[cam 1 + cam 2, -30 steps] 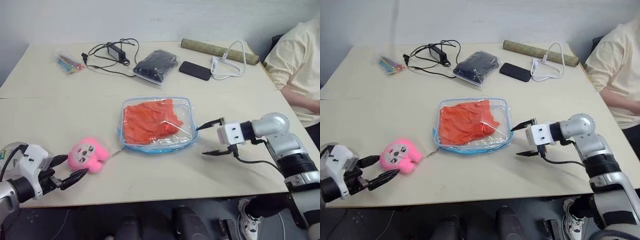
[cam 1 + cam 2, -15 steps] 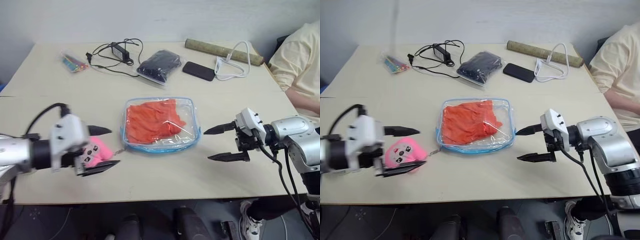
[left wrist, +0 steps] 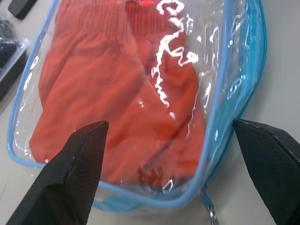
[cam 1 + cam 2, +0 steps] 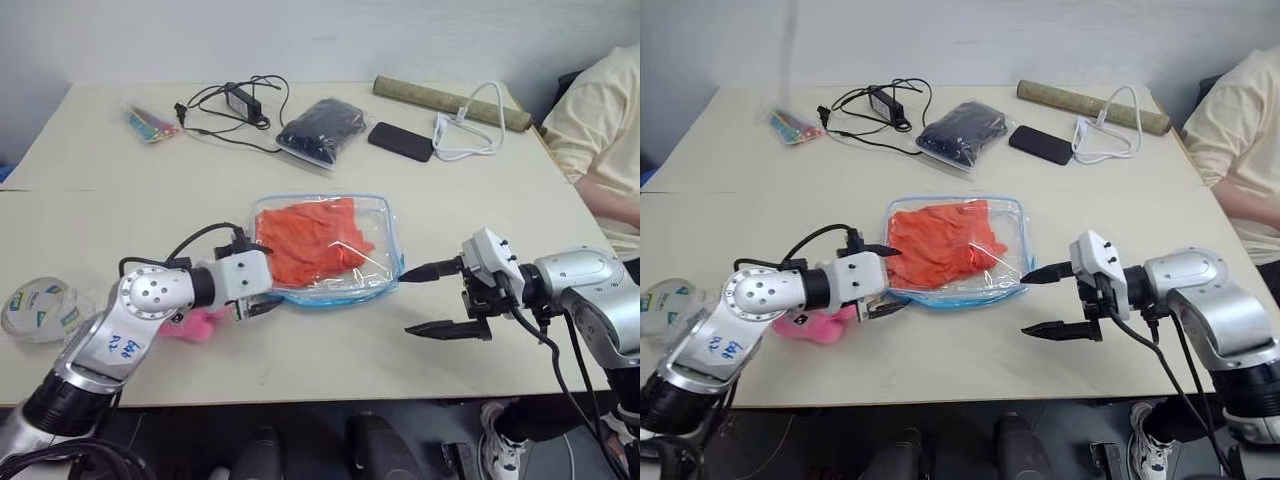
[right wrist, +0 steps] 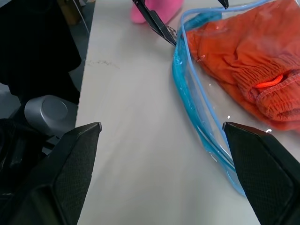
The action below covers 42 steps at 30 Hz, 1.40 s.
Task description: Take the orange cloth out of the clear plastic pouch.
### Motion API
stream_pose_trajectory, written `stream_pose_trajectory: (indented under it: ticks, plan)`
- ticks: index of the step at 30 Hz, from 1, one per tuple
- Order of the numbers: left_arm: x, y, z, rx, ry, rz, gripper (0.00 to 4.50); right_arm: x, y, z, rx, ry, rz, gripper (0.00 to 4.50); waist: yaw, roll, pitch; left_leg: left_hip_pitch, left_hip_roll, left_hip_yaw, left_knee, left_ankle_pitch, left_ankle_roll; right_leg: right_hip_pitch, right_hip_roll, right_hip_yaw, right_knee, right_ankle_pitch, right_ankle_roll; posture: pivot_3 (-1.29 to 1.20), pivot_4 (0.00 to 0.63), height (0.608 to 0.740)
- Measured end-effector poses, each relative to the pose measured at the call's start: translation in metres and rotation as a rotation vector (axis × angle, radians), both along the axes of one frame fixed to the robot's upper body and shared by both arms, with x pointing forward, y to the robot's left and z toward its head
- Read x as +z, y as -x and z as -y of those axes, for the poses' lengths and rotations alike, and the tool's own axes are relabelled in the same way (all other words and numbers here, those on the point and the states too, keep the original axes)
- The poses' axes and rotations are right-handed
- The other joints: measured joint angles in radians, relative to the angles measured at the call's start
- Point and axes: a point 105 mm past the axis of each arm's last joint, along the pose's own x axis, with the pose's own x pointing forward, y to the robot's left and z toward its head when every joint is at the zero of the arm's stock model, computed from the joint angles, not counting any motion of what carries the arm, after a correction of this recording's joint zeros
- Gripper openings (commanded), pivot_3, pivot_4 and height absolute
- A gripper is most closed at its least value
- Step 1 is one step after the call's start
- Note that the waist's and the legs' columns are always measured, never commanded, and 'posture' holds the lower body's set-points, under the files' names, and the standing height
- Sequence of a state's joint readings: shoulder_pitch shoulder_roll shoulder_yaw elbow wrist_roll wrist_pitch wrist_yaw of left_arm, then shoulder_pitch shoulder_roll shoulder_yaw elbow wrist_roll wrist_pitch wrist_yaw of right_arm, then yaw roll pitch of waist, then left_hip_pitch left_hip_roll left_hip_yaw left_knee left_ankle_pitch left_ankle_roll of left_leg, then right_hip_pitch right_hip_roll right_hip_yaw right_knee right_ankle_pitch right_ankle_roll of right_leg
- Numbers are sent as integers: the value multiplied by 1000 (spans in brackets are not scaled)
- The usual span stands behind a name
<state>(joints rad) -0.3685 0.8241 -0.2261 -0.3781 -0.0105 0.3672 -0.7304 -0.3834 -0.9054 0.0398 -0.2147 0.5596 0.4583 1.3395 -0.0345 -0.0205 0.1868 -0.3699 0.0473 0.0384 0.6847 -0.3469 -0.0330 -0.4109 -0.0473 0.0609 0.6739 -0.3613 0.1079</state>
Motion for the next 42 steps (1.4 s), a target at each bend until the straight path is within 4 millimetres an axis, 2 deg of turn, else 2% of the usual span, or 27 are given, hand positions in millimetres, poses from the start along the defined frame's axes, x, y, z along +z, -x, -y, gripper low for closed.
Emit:
stream_pose_trajectory:
  ticks: [1,4,13,16,17,18,21,28,32,34,38,41,42]
  plan:
    - [-2,0,0,-2,-15,1,4466,0,0,0,0,0,0,4351,1,0,0,0,0,0,0,0,0,0,0,0,0,0,0,0,150,740]
    - [-5,-4,1,1,-22,2,3870,1,0,-1,-2,0,9,4351,6,0,0,1,0,0,0,0,0,0,0,0,1,0,0,0,150,740]
    - [-9,-3,12,-5,26,-16,1026,1,0,-2,-6,-5,14,4351,7,0,0,0,0,0,1,0,0,0,-1,0,1,0,0,0,150,740]
    - [-13,6,17,-16,66,-50,157,1,-1,-2,-8,-5,19,4351,6,0,0,0,1,0,1,0,0,0,-1,0,1,0,0,0,150,740]
    - [-14,8,17,-13,81,-63,28,1,-1,-2,-9,-6,21,4351,6,0,0,1,1,0,1,0,0,0,-1,0,1,0,0,0,150,740]
    - [-14,10,17,-7,97,-72,28,1,-1,-2,-10,-7,23,4351,6,0,0,1,1,0,1,0,0,0,-1,0,1,0,0,0,150,740]
    - [-11,13,17,36,190,-118,0,0,-2,-3,-13,-12,34,3751,7,0,0,1,0,-1,1,0,0,0,-1,0,1,0,0,0,150,740]
    - [1,10,16,176,443,-199,0,-9,-8,-19,-22,-14,86,1364,5,0,0,1,1,-1,2,0,0,1,-1,0,3,0,0,0,150,740]
    - [4,9,12,218,494,-212,0,-10,-26,-41,-82,-6,237,8,2,0,0,2,1,-1,2,1,-2,0,0,0,3,0,-1,0,150,740]
    - [5,9,14,226,513,-219,0,-15,-40,-54,-157,8,370,8,3,-1,0,1,1,-1,2,2,-3,0,0,0,4,1,-1,0,150,740]
    - [5,7,16,248,539,-220,0,-30,-46,-69,-223,22,484,8,7,-1,0,0,-1,-1,2,2,-3,-1,-1,-1,3,1,-1,0,150,740]
    - [5,6,18,259,550,-214,0,-33,-56,-66,-278,63,613,554,5,-1,-1,0,-2,0,2,2,-3,0,0,-1,3,1,0,0,150,740]
    - [6,6,18,262,554,-211,0,-33,-60,-64,-296,77,649,870,5,-1,-1,1,-1,0,2,2,-3,0,0,-2,3,1,0,0,150,740]
